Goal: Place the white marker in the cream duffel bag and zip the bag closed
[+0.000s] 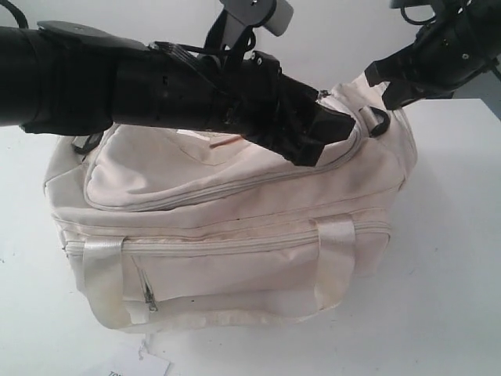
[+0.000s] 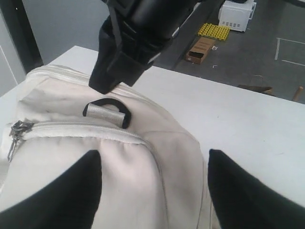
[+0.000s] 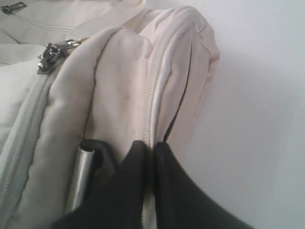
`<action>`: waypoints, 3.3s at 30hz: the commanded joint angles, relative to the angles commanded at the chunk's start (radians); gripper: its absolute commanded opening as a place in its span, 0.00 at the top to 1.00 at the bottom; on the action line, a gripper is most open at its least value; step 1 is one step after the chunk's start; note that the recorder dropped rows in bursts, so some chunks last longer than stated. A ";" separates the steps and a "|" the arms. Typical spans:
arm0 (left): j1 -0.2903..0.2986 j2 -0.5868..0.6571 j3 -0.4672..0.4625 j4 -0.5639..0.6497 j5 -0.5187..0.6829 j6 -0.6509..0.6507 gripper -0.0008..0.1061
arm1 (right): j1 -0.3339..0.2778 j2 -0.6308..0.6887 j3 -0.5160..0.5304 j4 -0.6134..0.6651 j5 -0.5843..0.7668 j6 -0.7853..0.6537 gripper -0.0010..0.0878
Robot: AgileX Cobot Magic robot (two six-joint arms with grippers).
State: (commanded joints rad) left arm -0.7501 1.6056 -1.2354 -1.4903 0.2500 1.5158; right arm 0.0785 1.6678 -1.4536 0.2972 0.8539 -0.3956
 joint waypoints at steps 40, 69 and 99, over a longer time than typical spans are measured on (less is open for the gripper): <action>0.641 -0.286 0.000 0.997 0.407 -0.843 0.99 | -0.241 -0.250 0.072 -0.082 -0.019 -0.001 0.99; 0.609 -0.896 0.430 0.945 0.155 -0.892 0.99 | -0.237 -0.781 0.630 0.042 -0.534 -0.151 0.99; 0.609 -0.960 0.434 0.945 0.216 -0.890 0.99 | -0.237 -0.921 0.721 0.052 -0.560 -0.151 0.99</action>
State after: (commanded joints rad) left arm -0.1414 0.6457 -0.8017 -0.5453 0.4660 0.6253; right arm -0.1587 0.7473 -0.7323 0.3493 0.2943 -0.5470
